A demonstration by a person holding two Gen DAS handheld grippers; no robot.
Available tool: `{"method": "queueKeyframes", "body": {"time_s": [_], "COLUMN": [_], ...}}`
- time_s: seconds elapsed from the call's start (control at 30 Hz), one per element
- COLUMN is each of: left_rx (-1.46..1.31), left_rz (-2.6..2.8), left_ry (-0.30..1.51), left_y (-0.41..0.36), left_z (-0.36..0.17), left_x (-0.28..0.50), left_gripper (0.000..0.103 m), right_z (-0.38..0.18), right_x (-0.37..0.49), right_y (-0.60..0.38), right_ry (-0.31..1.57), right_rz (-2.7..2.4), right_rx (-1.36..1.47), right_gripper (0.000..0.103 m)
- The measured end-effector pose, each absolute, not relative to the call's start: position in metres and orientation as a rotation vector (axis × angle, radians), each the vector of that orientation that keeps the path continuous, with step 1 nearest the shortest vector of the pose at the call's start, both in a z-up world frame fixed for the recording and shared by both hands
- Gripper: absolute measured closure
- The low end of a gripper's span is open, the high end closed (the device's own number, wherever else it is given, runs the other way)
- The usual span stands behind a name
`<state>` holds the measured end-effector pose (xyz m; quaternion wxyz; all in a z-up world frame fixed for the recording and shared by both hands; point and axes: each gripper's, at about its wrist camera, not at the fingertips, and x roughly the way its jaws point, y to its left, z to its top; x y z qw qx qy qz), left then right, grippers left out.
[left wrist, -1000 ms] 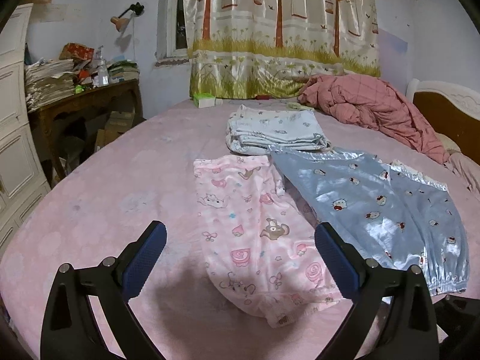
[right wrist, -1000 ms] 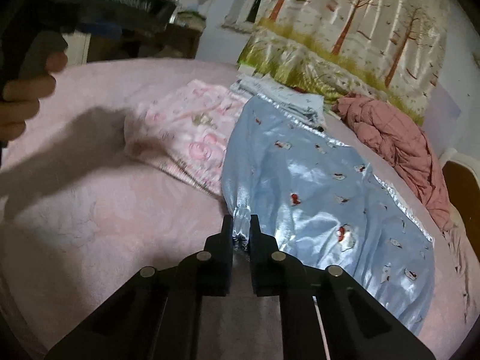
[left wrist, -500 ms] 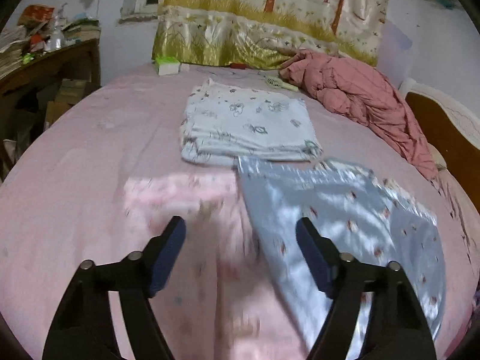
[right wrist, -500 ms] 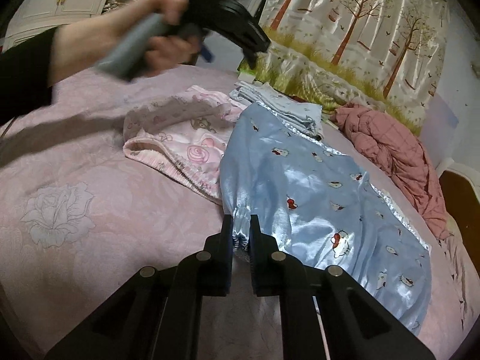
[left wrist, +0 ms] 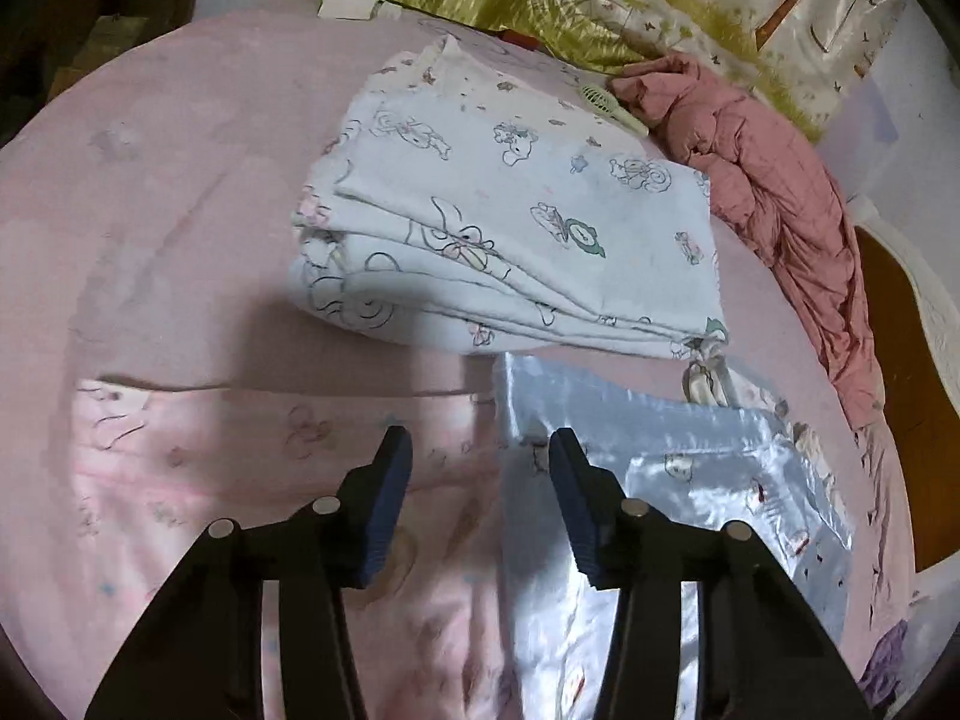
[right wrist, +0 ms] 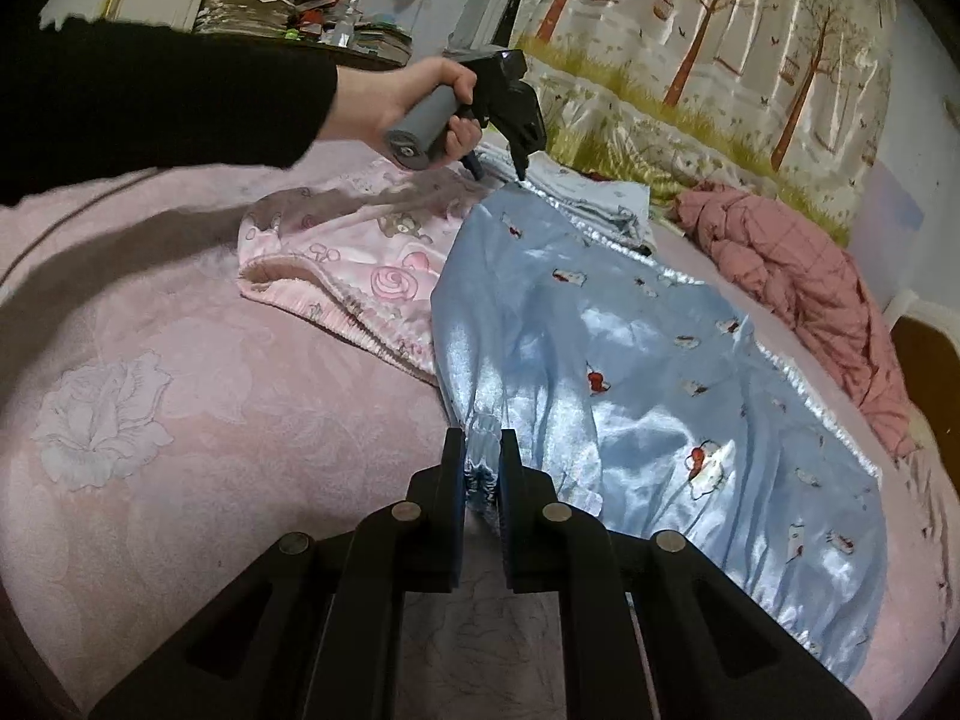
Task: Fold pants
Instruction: 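Close the left gripper on the pants waistband corner while the right gripper holds the cuff, then lift the waistband with the left gripper and lay it over the cuff held by the right gripper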
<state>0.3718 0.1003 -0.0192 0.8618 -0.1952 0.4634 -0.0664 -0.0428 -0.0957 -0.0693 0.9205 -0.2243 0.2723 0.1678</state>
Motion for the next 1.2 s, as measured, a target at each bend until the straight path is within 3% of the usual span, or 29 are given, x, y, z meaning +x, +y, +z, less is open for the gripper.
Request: {"method": "queueKeyframes", "body": {"time_s": [0.07, 0.13, 0.67, 1.2], "left_rx": [-0.385, -0.370, -0.190, -0.058], "left_rz": [-0.164, -0.173, -0.194, -0.358], "left_ry": [0.965, 0.961, 0.714, 0.671], "left_y": [0.094, 0.091, 0.016, -0.153], "left_z": [-0.021, -0.020, 0.066, 0.118], "left_x": [0.375, 0.377, 0.380, 0.377], "left_gripper": [0.074, 0.102, 0.102, 0.102], "right_z": [-0.069, -0.068, -0.024, -0.020], "right_x": [-0.041, -0.040, -0.053, -0.080], "right_y": [-0.098, -0.099, -0.145, -0.206], "right_ry": [0.568, 0.569, 0.469, 0.397], "right_rz": [0.353, 0.355, 0.230, -0.036], "right_rx": [-0.442, -0.432, -0.157, -0.043], "right_gripper": [0.094, 0.094, 0.094, 0.099]}}
